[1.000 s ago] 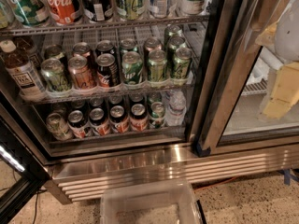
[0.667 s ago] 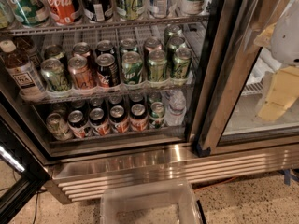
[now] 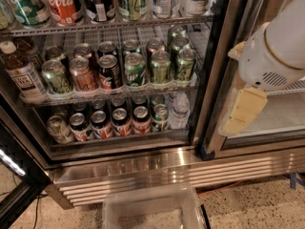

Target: Pick green can from middle shelf of fridge

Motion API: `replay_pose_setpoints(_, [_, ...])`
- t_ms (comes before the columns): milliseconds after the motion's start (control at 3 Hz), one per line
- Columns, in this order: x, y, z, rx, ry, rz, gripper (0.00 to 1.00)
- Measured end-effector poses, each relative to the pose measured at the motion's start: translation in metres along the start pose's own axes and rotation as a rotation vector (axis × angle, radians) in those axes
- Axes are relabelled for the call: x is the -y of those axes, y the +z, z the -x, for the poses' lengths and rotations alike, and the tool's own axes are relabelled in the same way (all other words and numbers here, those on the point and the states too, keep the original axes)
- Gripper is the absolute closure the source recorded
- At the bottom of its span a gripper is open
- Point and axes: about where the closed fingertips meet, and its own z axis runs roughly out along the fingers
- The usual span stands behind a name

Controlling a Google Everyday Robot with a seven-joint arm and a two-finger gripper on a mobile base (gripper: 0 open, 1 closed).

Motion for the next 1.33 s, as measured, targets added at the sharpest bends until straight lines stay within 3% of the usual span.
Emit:
replay_pose_setpoints(333, [-0.002, 0.016, 0.011, 0.095, 0.069, -0.001, 0.00])
replay_pose_setpoints(1000, [-0.005, 0.017, 0.018, 0.125, 0.070, 0.002, 0.00])
replay_pose_setpoints(1333, [-0.024, 0.024, 0.029, 0.214, 0.081, 0.018, 0.00])
